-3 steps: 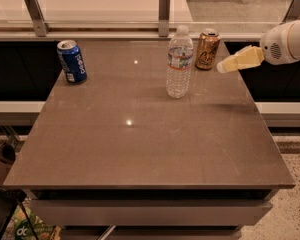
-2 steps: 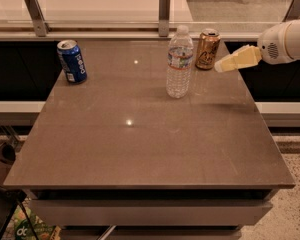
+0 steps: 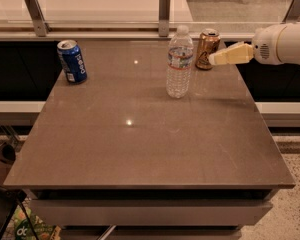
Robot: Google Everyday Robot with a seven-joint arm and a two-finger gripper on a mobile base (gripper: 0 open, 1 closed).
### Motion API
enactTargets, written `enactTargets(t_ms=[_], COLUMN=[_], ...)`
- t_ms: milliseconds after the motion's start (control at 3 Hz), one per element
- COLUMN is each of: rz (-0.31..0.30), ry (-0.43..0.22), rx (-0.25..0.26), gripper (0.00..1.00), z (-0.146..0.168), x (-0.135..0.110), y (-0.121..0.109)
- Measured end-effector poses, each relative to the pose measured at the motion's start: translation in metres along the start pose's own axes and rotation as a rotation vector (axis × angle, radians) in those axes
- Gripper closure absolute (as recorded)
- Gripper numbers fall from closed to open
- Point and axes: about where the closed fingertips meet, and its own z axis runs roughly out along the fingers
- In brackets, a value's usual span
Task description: Move orange can near pepsi can
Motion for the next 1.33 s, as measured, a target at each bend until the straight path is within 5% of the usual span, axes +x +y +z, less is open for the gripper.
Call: enactTargets(t_ms=[667,1333], rz=[0.040,0.066], ry=[-0.121,-0.150], rx=[-0.018,-0.054], gripper=[0.00,0.00], z=[0.039,0.070], x=[-0.008,-0.004], y=[-0.009,-0.011])
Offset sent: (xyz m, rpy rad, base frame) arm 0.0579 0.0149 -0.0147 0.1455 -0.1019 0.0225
